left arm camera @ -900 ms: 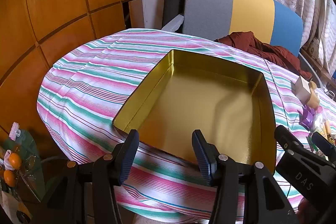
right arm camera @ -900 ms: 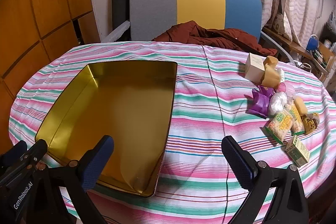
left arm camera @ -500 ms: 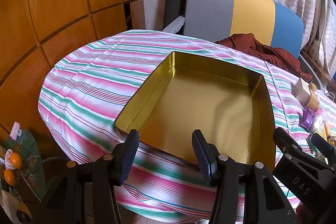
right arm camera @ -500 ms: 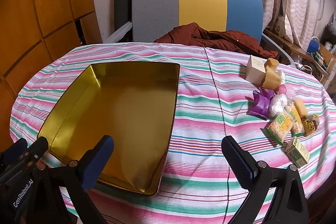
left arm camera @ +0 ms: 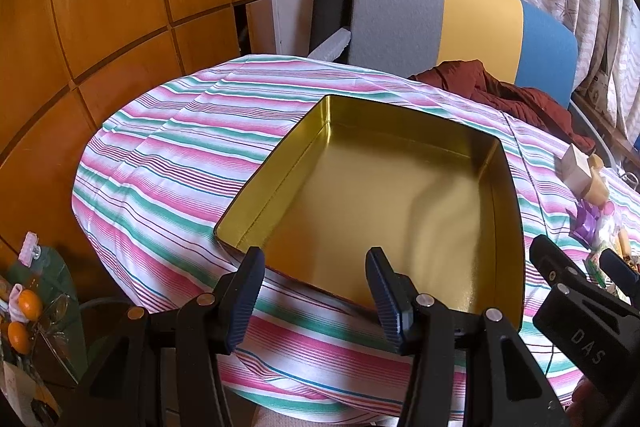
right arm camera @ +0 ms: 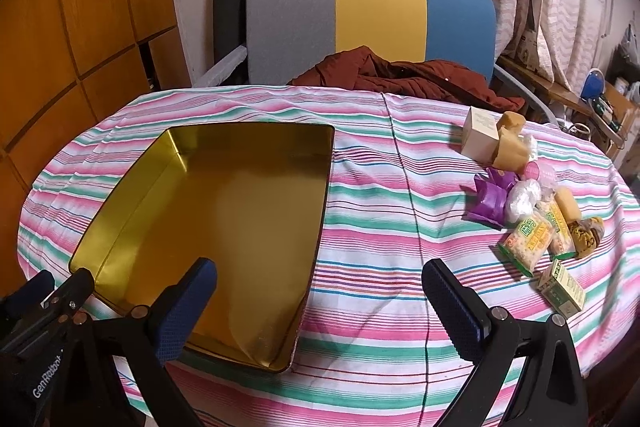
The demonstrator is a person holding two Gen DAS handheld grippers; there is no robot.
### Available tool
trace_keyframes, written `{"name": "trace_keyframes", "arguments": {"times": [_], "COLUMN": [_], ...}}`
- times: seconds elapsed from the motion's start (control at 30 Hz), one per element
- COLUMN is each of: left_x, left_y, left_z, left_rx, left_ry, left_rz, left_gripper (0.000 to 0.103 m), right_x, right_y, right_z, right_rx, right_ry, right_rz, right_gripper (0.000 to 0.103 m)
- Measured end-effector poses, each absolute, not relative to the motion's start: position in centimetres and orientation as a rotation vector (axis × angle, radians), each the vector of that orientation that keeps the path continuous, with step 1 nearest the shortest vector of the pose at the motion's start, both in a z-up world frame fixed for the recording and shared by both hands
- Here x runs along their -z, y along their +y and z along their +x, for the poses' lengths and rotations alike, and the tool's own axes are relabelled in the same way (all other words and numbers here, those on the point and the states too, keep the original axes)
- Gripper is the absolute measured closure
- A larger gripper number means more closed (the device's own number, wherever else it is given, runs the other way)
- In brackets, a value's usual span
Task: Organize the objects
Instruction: 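Move both tools from the gold tray toward the snack pile, then grasp the green-white juice carton with the right gripper while the left gripper grasps a WEIDAN cracker pack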
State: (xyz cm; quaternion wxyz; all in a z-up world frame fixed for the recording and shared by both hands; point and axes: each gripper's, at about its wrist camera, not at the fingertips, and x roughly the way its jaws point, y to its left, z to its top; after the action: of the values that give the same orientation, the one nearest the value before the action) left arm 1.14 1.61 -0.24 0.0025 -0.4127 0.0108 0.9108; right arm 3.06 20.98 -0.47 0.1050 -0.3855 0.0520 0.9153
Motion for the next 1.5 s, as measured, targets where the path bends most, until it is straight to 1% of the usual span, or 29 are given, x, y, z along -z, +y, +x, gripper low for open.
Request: {"name": "trace_keyframes", "arguments": {"times": [0.43,0.57,0.67,0.73,0.87,0.93,1.03,1.1,1.17,1.27,1.33,1.4,1.5], "left_x": [1.1,1.9,2.6,2.8,2.9,2.8,3.0,3.0,3.0,3.0,3.0,3.1,3.2], "left_y": [2.8,4.1,5.6,6.6,8.6,9.4,10.9,12.3,13.6,15.8,16.9,18.0,19.6], "left_z": [1.4,1.8,2.5,3.1,4.4,4.7,5.0,5.2,5.6,5.9,5.9,5.5,5.3], "left_rx": [-2.832,-2.76,-2.667,-2.622,-2.525,-2.467,-2.372,-2.331,-2.295,-2.275,-2.241,-2.195,-2.149], "left_ry": [0.077,0.072,0.08,0.089,0.118,0.096,0.055,0.065,0.083,0.156,0.163,0.146,0.155], "left_rz": [-1.304,-1.296,-1.277,-1.249,-1.172,-1.147,-1.147,-1.165,-1.153,-1.128,-1.131,-1.144,-1.152], "left_gripper": [0.05,0.05,0.05,0.05,0.05,0.05,0.05,0.05,0.05,0.05,0.05,0.05,0.05], "right_x": [0.0,0.0,0.9,1.7,2.2,2.1,2.2,2.6,3.7,5.2,6.1,6.7,7.8], "right_y": [23.5,25.2,26.7,28.5,32.9,35.9,40.9,43.5,46.0,47.8,48.3,48.2,47.8], "right_z": [4.1,4.9,5.1,5.5,7.0,8.1,9.7,10.9,12.1,13.0,13.2,13.0,12.4], "right_rx": [-2.705,-2.751,-2.823,-2.827,-2.771,-2.743,-2.698,-2.667,-2.622,-2.603,-2.625,-2.659,-2.69], "right_ry": [0.188,0.159,0.13,0.165,0.107,0.098,0.155,0.188,0.205,0.241,0.268,0.254,0.201], "right_rz": [-1.094,-1.06,-1.124,-1.177,-1.163,-1.127,-1.103,-1.09,-1.115,-1.159,-1.171,-1.182,-1.216], "right_gripper": [0.0,0.0,0.0,0.0,0.0,0.0,0.0,0.003,0.016,0.026,0.027,0.027,0.036]}}
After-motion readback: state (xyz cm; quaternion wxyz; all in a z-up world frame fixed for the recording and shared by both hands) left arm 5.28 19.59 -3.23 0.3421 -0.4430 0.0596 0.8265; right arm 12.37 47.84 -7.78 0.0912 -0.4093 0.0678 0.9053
